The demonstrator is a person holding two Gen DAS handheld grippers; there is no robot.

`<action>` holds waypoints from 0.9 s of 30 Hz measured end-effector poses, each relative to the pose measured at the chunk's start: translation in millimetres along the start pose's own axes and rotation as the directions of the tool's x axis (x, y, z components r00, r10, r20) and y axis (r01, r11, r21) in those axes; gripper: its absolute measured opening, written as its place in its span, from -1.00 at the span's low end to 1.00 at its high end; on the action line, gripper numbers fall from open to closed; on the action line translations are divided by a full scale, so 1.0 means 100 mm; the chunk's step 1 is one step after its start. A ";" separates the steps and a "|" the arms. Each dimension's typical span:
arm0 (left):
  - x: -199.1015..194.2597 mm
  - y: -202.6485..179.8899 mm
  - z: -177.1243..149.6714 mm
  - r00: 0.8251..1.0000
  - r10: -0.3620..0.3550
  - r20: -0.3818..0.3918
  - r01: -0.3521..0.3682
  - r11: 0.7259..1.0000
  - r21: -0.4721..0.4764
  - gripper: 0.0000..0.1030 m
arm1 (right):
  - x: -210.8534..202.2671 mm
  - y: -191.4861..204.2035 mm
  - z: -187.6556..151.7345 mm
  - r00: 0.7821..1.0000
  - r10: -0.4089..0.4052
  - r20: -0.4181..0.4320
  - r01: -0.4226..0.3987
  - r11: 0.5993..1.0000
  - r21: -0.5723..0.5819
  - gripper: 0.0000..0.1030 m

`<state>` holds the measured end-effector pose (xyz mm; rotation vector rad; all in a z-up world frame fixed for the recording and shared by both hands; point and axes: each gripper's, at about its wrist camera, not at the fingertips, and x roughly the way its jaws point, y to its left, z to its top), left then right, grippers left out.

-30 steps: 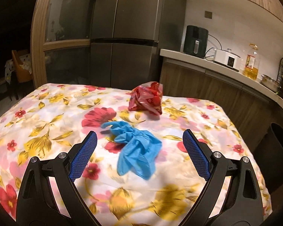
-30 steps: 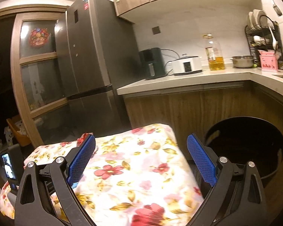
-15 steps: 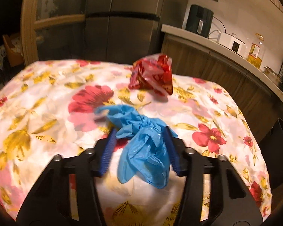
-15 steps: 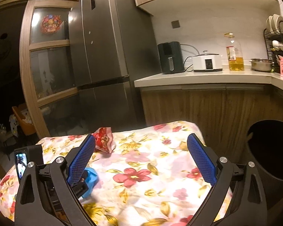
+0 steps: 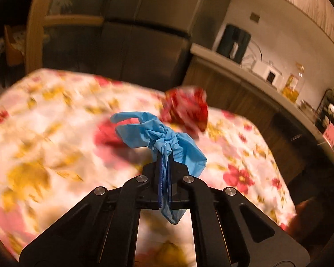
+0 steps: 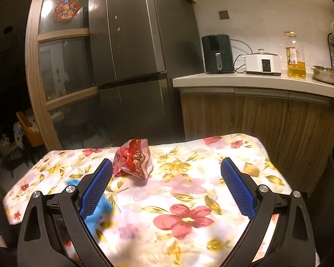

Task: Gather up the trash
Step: 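Grasp the blue glove with the left tool while the right tool grasps the red printed bag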

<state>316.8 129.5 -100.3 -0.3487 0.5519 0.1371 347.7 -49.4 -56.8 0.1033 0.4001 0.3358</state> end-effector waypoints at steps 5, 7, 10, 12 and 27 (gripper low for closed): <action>-0.27 0.09 0.15 0.988 0.083 0.127 -0.087 0.996 0.025 -0.96 | 0.27 0.20 -0.03 1.000 0.005 -0.019 -0.005 1.000 -0.015 0.82; -0.31 0.15 0.17 0.984 0.100 0.150 -0.103 0.995 0.012 -0.96 | 0.42 0.29 -0.03 0.999 0.006 -0.036 -0.006 1.000 -0.020 0.78; -0.30 0.21 0.18 0.981 0.111 0.159 -0.111 0.994 -0.006 -0.97 | 0.58 0.37 -0.02 0.999 0.006 -0.052 -0.007 1.000 -0.020 0.75; -0.27 0.24 0.18 0.982 0.110 0.154 -0.109 0.994 -0.015 -0.96 | 0.67 0.43 0.00 0.999 0.001 -0.051 -0.002 1.000 -0.025 0.74; -0.15 0.33 0.12 0.986 0.107 0.126 -0.103 0.994 -0.032 -0.96 | 1.16 0.52 -0.10 0.979 0.015 -0.203 -0.020 1.000 -0.022 -0.38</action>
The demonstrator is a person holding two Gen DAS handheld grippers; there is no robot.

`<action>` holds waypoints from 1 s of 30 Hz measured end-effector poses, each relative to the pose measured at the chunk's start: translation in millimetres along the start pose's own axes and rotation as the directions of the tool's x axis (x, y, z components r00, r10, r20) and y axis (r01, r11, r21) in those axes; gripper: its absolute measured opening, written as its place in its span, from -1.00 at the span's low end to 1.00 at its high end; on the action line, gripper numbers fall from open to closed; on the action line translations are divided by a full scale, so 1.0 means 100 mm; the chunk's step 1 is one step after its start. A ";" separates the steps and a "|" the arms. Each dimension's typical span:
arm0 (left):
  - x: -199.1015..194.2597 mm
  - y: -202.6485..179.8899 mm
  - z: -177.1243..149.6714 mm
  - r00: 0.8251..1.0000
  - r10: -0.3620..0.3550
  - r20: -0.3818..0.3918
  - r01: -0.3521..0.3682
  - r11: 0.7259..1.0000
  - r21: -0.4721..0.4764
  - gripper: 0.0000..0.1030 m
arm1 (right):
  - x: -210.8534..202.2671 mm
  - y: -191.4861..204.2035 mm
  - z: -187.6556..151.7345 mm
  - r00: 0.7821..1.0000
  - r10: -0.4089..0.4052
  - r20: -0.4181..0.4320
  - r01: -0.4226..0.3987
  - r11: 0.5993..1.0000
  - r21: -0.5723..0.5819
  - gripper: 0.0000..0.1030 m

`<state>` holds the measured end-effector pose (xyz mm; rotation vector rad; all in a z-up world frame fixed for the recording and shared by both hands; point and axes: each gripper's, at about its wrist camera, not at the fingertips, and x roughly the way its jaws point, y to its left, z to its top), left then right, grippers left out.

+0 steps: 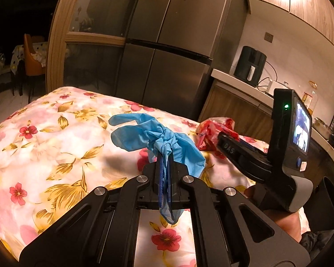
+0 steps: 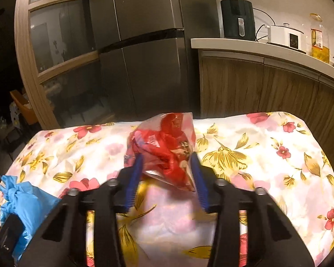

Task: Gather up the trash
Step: 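Grasp the blue glove with the left tool while the right tool grasps the red printed bag, then carry the blue glove and red printed bag over the bin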

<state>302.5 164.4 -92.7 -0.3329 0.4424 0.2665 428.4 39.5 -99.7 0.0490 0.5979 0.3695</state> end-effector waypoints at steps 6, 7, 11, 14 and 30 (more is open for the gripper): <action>0.01 -0.01 -0.02 1.000 0.003 -0.003 -0.003 1.000 0.001 -0.96 | -0.10 -0.01 0.00 1.000 0.015 0.015 -0.015 1.000 -0.002 -0.65; 0.01 -0.01 -0.02 1.000 0.005 -0.003 -0.005 1.000 0.002 -0.96 | -0.13 -0.02 0.00 1.000 0.015 0.021 -0.015 1.000 -0.001 -0.67; 0.02 0.00 -0.02 1.000 0.005 -0.004 -0.005 1.000 0.006 -0.96 | -0.29 -0.05 -0.01 0.999 0.014 0.052 -0.013 1.000 -0.009 -0.69; 0.02 -0.01 -0.03 1.000 0.008 -0.005 -0.008 1.000 0.009 -0.96 | -0.48 -0.13 -0.04 0.997 0.008 0.077 -0.007 1.000 -0.013 -0.70; -0.21 -0.32 0.03 1.000 -0.024 -0.004 0.024 0.997 0.080 -0.96 | -1.54 -0.68 -0.30 0.985 -0.026 0.172 0.021 0.999 0.031 -0.70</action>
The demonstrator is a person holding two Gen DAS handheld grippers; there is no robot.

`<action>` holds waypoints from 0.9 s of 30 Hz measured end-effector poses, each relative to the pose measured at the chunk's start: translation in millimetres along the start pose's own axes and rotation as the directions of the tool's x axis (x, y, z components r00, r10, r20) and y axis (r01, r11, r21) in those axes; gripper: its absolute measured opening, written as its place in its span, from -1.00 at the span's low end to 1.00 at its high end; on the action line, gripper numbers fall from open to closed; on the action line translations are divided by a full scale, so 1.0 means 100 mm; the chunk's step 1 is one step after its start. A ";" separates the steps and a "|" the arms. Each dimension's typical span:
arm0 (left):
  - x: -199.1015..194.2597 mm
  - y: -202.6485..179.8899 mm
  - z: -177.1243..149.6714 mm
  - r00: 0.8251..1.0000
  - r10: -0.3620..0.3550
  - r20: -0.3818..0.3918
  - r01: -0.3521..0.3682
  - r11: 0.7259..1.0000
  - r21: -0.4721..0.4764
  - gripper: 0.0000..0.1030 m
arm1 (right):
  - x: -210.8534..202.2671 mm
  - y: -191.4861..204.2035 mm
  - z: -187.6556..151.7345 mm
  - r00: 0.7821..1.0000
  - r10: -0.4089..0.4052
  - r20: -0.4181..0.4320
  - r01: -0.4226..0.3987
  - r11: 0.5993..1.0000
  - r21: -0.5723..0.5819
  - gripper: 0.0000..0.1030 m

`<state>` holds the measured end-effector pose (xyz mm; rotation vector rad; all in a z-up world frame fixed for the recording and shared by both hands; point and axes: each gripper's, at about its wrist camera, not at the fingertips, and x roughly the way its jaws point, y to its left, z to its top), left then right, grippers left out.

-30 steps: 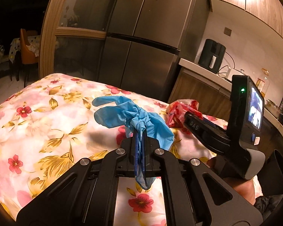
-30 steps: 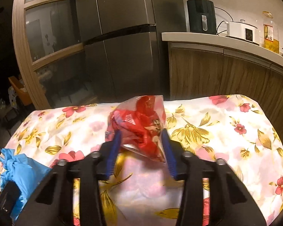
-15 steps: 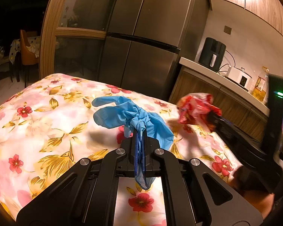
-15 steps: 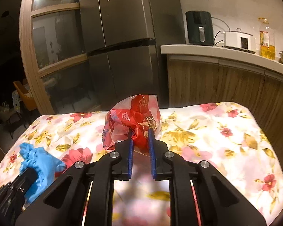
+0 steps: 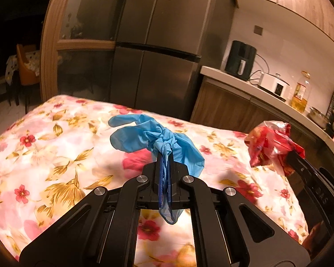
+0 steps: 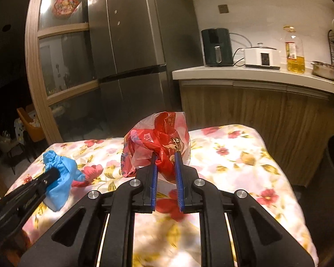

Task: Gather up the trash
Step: 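Carry the blue glove and red printed bag over the bin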

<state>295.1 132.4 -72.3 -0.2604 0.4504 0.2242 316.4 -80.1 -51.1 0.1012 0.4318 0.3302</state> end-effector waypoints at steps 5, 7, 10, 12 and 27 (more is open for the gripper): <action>-0.14 -0.24 0.02 0.999 -0.034 0.006 0.034 0.999 0.039 -0.96 | -0.27 -0.19 0.02 0.999 -0.029 0.025 0.029 0.999 0.016 -0.70; -0.18 -0.34 0.01 0.999 -0.051 0.003 0.051 0.997 0.052 -0.96 | -0.40 -0.28 0.03 0.998 -0.049 0.035 0.048 0.999 0.022 -0.70; -0.27 -0.52 0.01 0.996 -0.088 0.000 0.088 0.993 0.074 -0.96 | -0.57 -0.38 0.04 0.996 -0.079 0.049 0.078 0.997 0.027 -0.70; -0.33 -0.68 0.02 0.994 -0.112 0.003 0.111 0.989 0.095 -0.96 | -0.67 -0.47 0.05 0.993 -0.100 0.056 0.098 0.995 0.036 -0.70; -0.70 -1.90 -0.22 0.957 -0.289 -0.021 0.286 0.932 0.221 -0.96 | -1.39 -1.28 0.06 0.959 -0.261 0.109 0.250 0.962 0.107 -0.70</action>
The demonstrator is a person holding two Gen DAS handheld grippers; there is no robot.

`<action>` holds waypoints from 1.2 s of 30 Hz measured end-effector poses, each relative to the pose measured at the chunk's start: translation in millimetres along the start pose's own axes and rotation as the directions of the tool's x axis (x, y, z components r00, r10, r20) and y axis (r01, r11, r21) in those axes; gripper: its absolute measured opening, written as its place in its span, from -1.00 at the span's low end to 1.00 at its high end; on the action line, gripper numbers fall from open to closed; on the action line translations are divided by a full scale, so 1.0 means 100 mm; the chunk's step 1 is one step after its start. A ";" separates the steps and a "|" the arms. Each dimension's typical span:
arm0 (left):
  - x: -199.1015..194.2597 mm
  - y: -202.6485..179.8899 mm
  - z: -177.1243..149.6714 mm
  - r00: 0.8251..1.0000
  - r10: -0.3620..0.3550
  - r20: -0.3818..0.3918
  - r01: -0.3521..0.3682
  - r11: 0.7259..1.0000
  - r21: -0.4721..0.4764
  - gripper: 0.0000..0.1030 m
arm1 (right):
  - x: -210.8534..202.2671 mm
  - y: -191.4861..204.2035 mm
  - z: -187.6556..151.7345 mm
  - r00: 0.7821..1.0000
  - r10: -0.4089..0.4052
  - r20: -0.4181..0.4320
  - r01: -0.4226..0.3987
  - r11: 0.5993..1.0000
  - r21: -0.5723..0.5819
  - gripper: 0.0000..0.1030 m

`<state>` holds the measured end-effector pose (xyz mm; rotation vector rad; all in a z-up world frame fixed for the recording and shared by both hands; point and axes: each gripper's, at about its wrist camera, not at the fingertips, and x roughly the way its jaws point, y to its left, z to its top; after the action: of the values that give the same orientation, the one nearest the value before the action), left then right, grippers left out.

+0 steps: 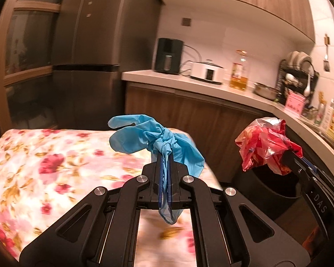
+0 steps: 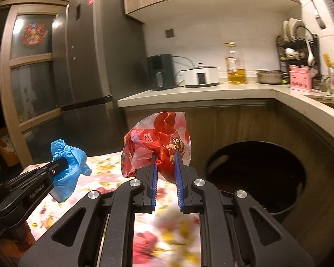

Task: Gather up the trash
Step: 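Carry the blue glove and red printed bag over the bin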

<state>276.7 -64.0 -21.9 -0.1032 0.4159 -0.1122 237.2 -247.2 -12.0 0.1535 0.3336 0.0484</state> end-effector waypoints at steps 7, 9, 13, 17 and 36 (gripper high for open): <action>0.05 -0.57 -0.01 0.997 -0.080 -0.007 0.080 0.996 0.037 -0.96 | -0.17 -0.44 0.03 0.997 -0.072 0.019 0.071 0.997 0.028 -0.70; 0.07 -0.73 -0.01 0.995 -0.103 -0.011 0.104 0.993 0.049 -0.96 | -0.21 -0.54 0.04 0.995 -0.093 0.025 0.092 0.995 0.038 -0.70; 0.12 -1.02 0.00 0.990 -0.141 -0.015 0.142 0.986 0.082 -0.96 | -0.27 -0.77 0.04 0.991 -0.131 0.030 0.129 0.989 0.069 -0.70; 0.17 -1.25 -0.01 0.985 -0.170 -0.018 0.171 0.979 0.108 -0.96 | -0.30 -0.95 0.03 0.986 -0.164 0.031 0.161 0.983 0.090 -0.70; 0.42 -1.75 -0.01 0.971 -0.235 -0.041 0.239 0.959 0.150 -0.96 | -0.26 -1.28 0.09 0.977 -0.210 0.047 0.202 0.971 0.129 -0.70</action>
<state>299.2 -242.8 -18.3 0.0016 0.4151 -0.3819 218.8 -377.0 -15.9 0.2423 0.2904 -0.1828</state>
